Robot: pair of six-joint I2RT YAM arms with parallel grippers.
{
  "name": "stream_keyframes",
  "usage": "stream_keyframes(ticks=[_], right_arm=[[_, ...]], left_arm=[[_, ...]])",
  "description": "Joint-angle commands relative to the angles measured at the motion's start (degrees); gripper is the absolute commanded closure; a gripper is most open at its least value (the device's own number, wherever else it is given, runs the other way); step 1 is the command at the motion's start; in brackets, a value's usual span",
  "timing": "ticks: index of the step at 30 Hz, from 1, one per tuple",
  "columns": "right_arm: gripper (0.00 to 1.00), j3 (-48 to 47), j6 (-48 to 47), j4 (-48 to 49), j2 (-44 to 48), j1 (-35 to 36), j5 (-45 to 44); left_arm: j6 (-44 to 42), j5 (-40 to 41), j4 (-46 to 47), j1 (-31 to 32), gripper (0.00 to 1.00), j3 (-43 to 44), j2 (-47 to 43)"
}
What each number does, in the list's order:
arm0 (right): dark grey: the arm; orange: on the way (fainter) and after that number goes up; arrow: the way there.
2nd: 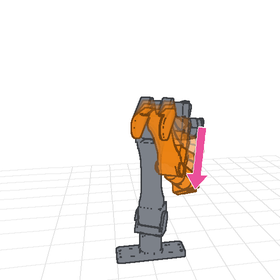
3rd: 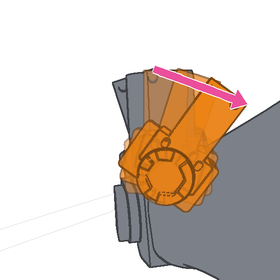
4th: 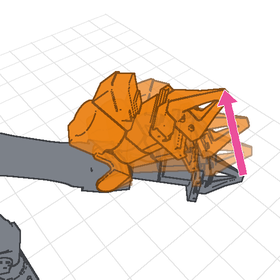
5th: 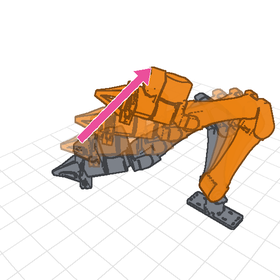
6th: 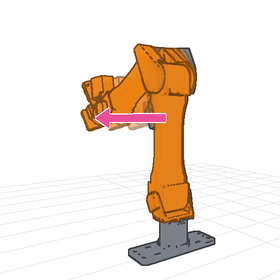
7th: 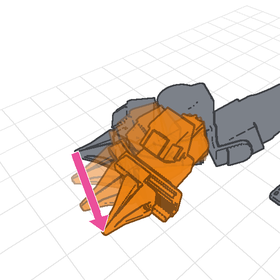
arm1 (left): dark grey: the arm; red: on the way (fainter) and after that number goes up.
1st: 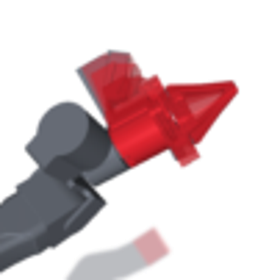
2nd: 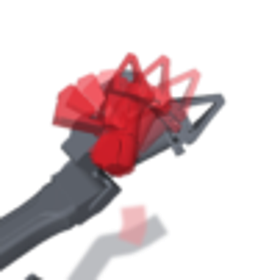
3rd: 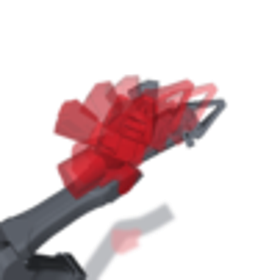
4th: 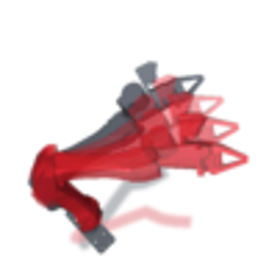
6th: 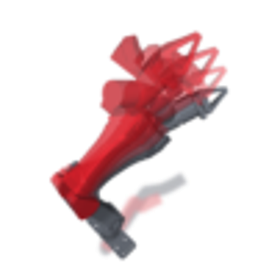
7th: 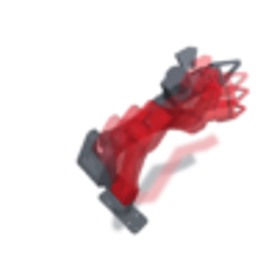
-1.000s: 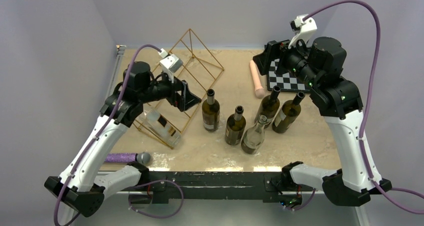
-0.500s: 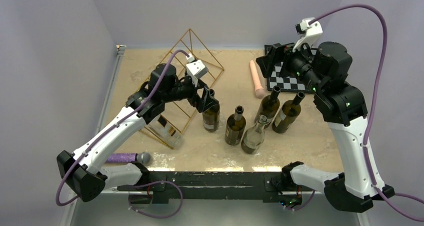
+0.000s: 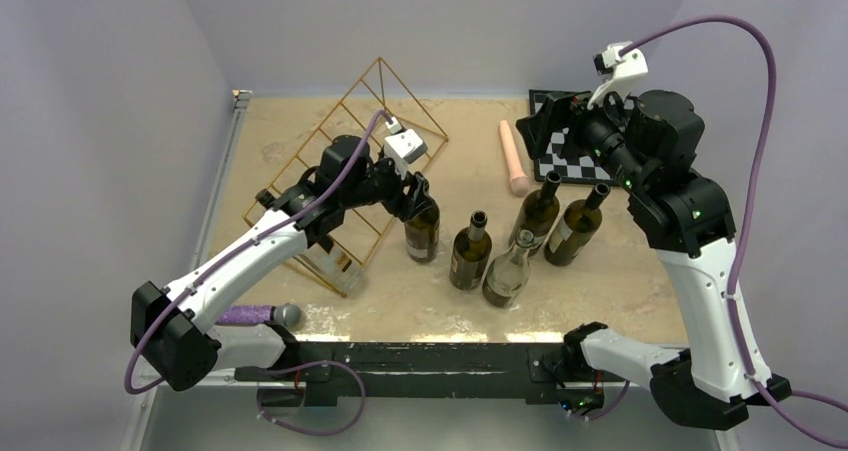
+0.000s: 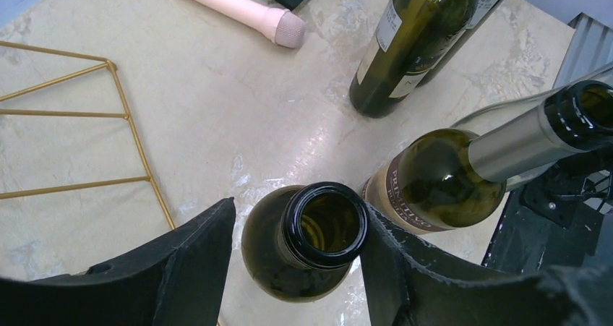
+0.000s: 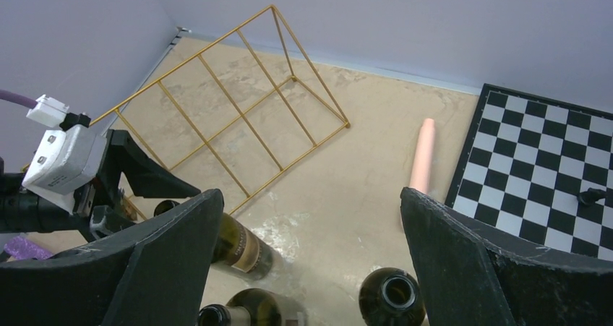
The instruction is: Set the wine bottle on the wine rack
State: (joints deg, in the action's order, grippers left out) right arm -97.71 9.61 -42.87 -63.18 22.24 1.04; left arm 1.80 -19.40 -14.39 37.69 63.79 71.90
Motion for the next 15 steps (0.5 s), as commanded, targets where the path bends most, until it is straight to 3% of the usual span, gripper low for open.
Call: stream_keyframes(ticks=[1,4,9,15], right_arm=[[0.03,0.24,0.42,0.75,1.41,0.25,-0.86],[0.03,0.47,0.26,0.69,1.54,0.25,-0.86],[0.03,0.70,0.16,0.68,1.82,0.26,-1.59],[0.03,0.75,0.07,0.82,1.85,0.22,-1.67]], left_arm=[[-1.45,1.10,4.00,0.28,0.38,-0.59,0.29],[-1.32,1.24,4.76,0.36,0.55,-0.60,0.46],[-1.44,2.91,4.95,0.38,1.00,-0.10,-0.40],[0.81,9.84,3.08,0.36,1.00,2.40,-2.81]])
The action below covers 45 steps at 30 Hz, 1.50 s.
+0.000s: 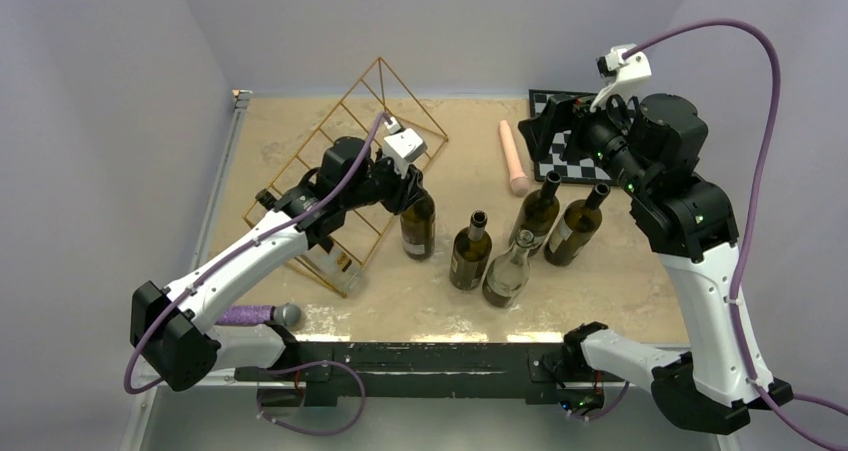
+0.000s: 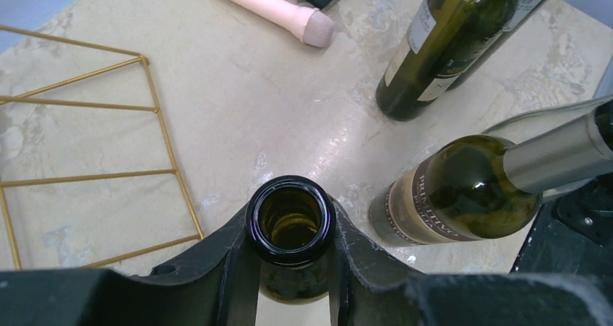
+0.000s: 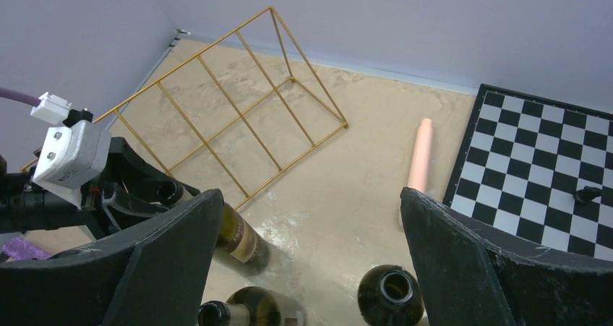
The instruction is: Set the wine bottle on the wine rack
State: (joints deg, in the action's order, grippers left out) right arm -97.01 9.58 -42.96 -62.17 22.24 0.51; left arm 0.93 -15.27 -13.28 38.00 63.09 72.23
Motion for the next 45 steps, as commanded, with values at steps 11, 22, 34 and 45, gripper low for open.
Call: stream_keyframes(ticks=[11,22,34,45], right_arm=[[0.03,-0.43,0.26,1.19,-0.02,0.26,-0.69],[0.03,-0.19,0.38,1.36,-0.67,0.25,-0.69],[0.03,-0.75,0.05,1.22,-1.56,0.26,-0.68],[0.03,-0.39,-0.19,0.78,-1.06,0.26,-0.69]], left_arm=[[14.67,28.04,-8.96,-0.02,1.00,11.37,-6.93],[25.93,47.07,-26.33,-0.62,1.00,19.12,-7.70],[37.85,35.84,-27.11,-8.24,1.00,13.72,-10.11],[38.83,36.14,-22.54,-12.66,1.00,8.90,-10.60]])
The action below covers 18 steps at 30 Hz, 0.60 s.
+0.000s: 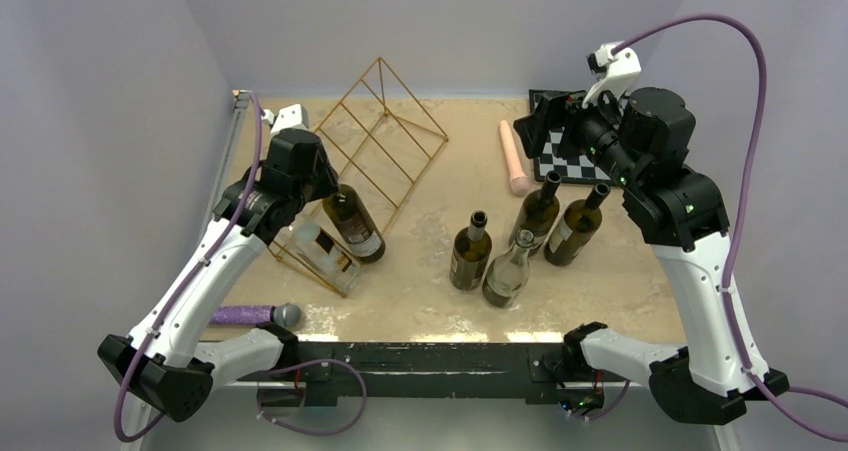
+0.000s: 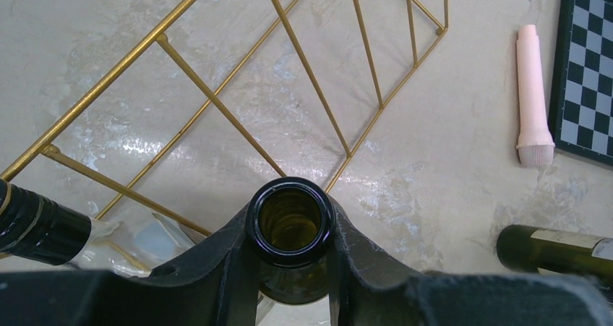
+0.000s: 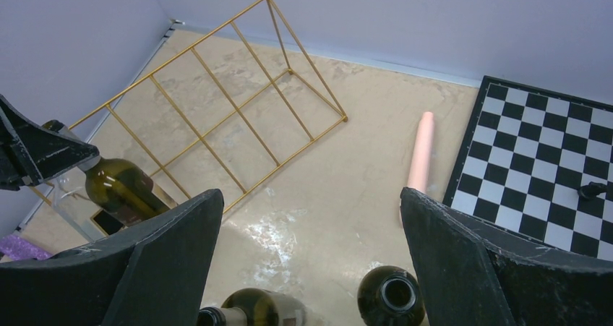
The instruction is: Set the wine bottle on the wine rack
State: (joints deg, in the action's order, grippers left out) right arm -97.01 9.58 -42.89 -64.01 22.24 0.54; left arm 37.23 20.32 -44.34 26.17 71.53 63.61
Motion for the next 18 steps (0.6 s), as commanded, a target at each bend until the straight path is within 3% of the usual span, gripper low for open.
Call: stream_keyframes(ticks=[1,18], right_arm=[[0.03,-0.42,-0.18,0.71,0.81,0.26,-0.69],[0.03,-0.62,-0.36,0.79,0.81,0.21,-0.71]], left_arm=[[3.00,1.29,8.93,-0.98,1.00,0.30,-1.95],[3.63,2.00,8.68,-2.86,1.00,-1.71,0.03]])
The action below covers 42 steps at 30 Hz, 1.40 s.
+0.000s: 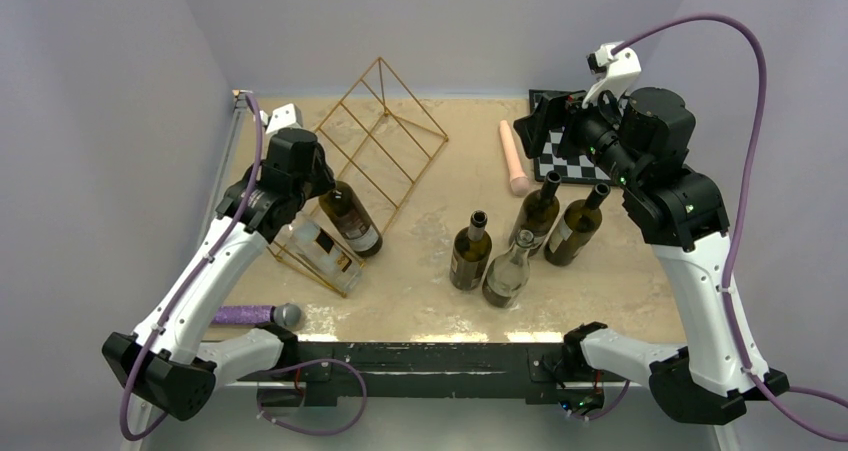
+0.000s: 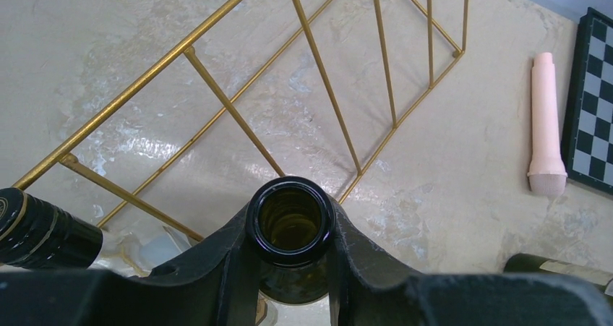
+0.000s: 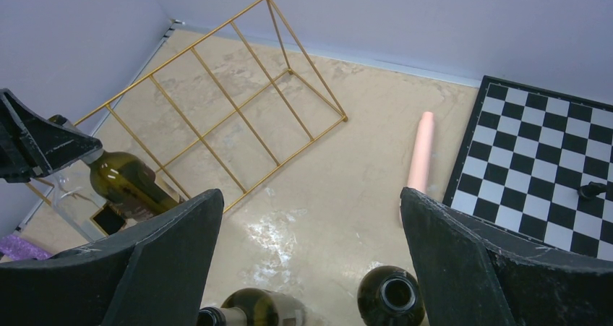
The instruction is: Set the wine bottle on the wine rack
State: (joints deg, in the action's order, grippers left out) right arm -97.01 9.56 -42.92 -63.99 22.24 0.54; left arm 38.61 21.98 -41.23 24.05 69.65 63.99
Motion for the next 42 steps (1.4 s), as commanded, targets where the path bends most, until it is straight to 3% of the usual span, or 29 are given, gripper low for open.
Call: stream_keyframes(ticks=[1,14,19,24,30,42], right_arm=[[0.03,-0.59,-0.29,0.88,0.69,0.25,-0.71],[0.03,-0.65,-0.25,0.82,0.44,0.21,-0.70],[0.03,-0.30,-0.12,0.73,0.44,0.10,-0.71],[0.03,0.29,0.03,0.82,0.62,0.09,-0.71],[0.03,0.26,0.29,0.75,0.48,0.14,-0.71],[0.04,0.78,0.81,0.90,1.02,-0.08,-0.71]], left_arm=[[2.32,0.43,5.53,-0.80,1.00,-0.03,-0.28],[5.40,-1.04,3.94,-2.99,0.99,-2.50,1.21],[6.75,0.50,3.84,-3.39,0.85,-4.57,0.10],[7.88,2.95,4.75,-3.55,0.54,-7.14,-1.72],[8.88,5.26,3.80,-3.86,0.46,-7.94,-1.56],[8.92,6.67,2.96,-4.79,0.44,-8.12,-1.82]])
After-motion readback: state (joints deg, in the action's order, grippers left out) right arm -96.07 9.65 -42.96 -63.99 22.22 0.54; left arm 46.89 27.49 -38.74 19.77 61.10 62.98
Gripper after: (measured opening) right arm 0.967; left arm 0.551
